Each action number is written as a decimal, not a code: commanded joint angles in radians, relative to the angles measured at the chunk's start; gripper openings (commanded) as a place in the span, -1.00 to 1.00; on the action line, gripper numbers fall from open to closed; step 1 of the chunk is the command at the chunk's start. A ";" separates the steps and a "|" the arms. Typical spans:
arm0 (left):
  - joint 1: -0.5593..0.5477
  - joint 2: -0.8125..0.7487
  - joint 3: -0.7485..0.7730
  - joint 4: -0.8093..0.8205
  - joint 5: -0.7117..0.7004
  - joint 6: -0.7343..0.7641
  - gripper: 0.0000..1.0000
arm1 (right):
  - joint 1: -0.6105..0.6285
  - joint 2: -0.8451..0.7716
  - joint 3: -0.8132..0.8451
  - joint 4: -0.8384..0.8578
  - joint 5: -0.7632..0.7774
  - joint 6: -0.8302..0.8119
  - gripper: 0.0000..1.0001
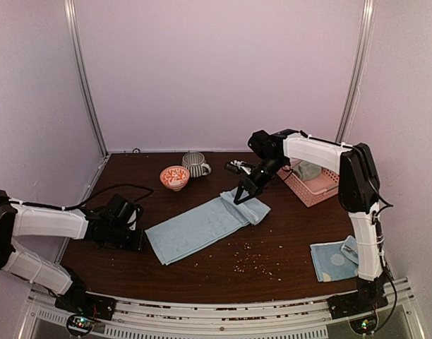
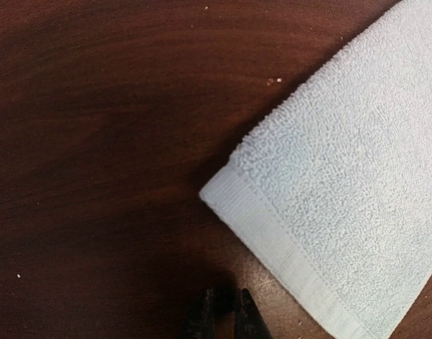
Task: Roll the towels
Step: Fold the towel at the center of the board.
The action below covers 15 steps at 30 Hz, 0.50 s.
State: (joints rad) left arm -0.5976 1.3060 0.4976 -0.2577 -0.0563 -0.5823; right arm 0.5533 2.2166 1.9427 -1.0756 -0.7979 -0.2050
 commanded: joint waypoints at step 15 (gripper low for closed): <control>-0.004 0.032 -0.002 0.081 0.076 -0.026 -0.77 | 0.184 0.062 -0.005 0.466 -0.144 0.504 -1.00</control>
State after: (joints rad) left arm -0.5976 1.3289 0.4980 -0.2066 -0.0025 -0.5980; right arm 0.7040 2.2272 1.8870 -0.6922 -0.9226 0.1871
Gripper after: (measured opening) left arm 0.112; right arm 0.018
